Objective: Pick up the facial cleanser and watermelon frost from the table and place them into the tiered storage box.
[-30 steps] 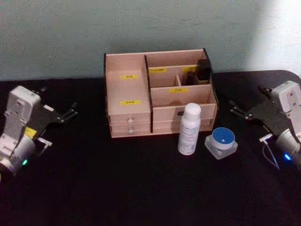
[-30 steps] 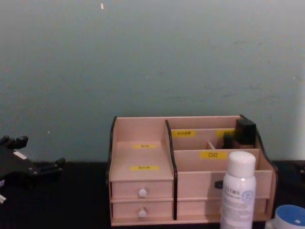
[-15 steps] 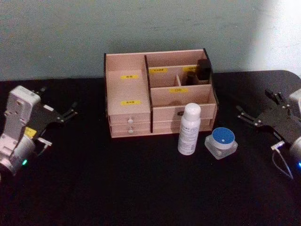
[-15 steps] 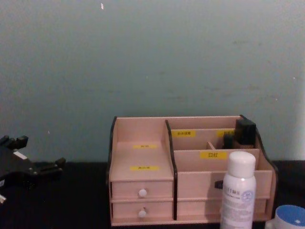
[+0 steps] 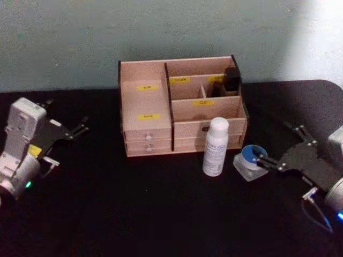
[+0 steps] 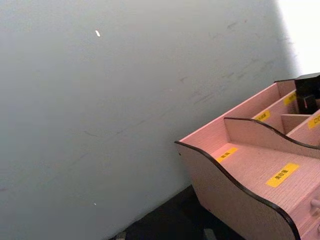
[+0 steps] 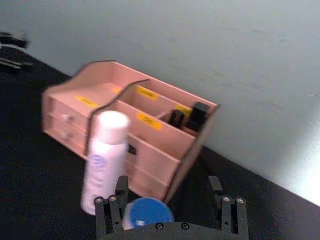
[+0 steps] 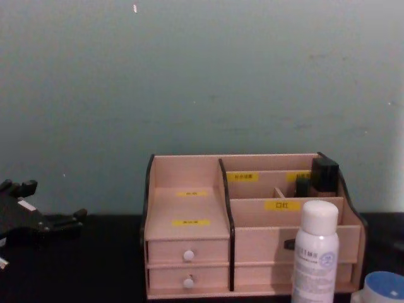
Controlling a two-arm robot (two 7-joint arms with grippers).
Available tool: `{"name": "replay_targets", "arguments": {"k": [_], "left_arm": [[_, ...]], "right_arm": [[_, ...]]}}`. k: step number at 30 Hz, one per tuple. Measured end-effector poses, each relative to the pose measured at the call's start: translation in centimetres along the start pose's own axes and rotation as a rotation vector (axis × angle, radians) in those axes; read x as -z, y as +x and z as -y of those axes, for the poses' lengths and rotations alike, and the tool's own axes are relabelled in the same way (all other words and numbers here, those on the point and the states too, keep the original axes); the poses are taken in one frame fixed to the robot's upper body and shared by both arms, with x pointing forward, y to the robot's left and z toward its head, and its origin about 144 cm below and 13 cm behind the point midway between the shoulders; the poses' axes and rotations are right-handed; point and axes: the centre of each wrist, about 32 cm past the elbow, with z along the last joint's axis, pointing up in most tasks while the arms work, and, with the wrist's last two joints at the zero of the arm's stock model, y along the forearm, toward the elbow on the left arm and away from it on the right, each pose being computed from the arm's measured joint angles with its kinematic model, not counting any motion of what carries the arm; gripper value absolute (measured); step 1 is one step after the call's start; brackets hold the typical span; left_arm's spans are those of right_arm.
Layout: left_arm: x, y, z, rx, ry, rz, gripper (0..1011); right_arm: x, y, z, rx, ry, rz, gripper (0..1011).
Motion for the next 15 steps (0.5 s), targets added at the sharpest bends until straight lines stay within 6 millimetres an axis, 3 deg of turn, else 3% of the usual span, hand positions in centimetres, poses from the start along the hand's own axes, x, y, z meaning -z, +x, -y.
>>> {"name": "replay_targets", "arguments": {"k": [15], "left_arm": [[0.0, 0.0, 0.0, 0.0, 0.0, 0.0, 1001]], "right_arm": [[0.4, -1.4, -1.3, -0.146, 0.026, -0.073, 1002]]}}
